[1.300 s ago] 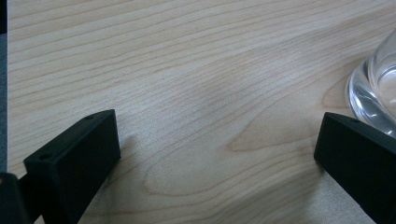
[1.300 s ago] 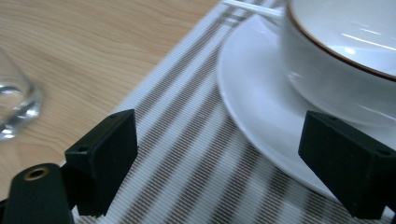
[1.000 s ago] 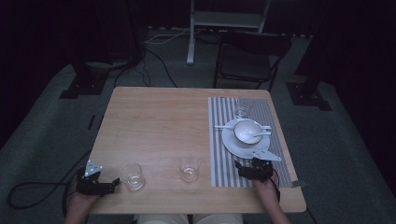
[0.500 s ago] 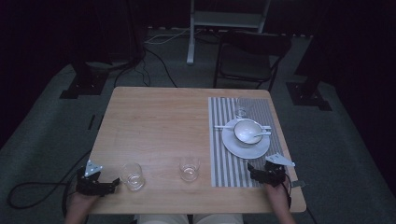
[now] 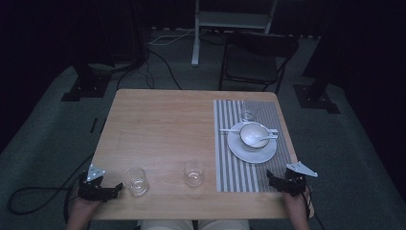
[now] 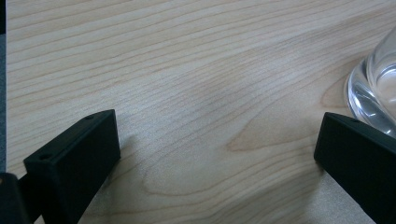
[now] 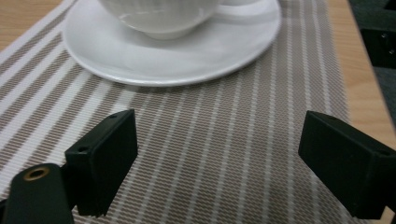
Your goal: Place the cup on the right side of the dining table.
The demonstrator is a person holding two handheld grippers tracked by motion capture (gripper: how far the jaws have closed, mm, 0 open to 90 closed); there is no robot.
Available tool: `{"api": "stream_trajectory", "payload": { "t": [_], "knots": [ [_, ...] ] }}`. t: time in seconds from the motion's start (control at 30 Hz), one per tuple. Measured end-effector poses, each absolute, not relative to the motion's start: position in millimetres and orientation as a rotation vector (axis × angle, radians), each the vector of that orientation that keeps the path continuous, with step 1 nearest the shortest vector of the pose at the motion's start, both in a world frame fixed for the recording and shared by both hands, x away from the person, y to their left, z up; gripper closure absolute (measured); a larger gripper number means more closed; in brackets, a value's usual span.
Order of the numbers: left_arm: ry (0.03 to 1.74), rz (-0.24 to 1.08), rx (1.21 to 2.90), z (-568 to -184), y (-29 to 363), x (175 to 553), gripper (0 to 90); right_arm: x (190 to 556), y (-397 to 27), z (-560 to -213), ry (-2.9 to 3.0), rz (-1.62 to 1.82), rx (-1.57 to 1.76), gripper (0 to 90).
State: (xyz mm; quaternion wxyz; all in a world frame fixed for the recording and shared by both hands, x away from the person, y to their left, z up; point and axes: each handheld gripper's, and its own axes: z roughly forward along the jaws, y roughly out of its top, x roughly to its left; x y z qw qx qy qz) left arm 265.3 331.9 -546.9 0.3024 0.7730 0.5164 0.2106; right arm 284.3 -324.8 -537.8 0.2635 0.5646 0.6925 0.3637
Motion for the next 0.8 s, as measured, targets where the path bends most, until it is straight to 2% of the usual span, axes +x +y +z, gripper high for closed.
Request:
{"api": "stream_trajectory", "payload": {
  "t": [0.8],
  "knots": [
    [1.370, 0.559, 2.049, -547, 332, 265, 0.7, 261, -381, -544, 1.751, 0.967, 1.627, 11.5]
  ]
}}
